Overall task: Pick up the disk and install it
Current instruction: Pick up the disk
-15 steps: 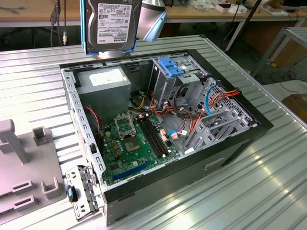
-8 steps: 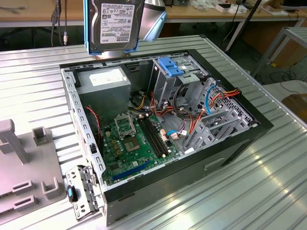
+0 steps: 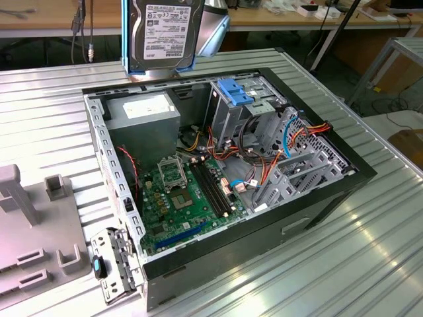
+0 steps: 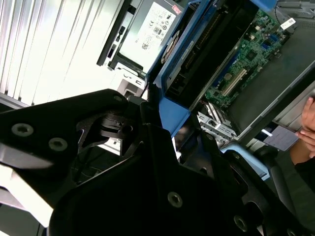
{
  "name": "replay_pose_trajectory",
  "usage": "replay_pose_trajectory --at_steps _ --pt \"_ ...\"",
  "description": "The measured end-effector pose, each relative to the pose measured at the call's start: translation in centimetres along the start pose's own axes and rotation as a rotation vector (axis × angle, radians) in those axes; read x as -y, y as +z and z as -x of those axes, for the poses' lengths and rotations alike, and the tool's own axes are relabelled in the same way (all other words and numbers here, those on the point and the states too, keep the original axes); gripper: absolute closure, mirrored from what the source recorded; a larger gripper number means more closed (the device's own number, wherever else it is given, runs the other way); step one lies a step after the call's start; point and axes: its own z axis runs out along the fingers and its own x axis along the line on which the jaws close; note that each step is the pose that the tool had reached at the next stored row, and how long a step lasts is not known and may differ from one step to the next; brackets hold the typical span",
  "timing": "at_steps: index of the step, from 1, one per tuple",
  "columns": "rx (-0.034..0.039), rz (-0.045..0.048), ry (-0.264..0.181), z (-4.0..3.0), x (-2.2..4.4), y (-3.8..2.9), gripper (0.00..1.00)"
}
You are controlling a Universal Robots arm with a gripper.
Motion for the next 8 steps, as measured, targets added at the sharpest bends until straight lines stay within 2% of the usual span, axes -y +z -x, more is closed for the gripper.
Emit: replay_pose_trajectory --at_steps 8 --pt "0.0 0.0 0.0 -0.01 1.3 0.0 0.63"
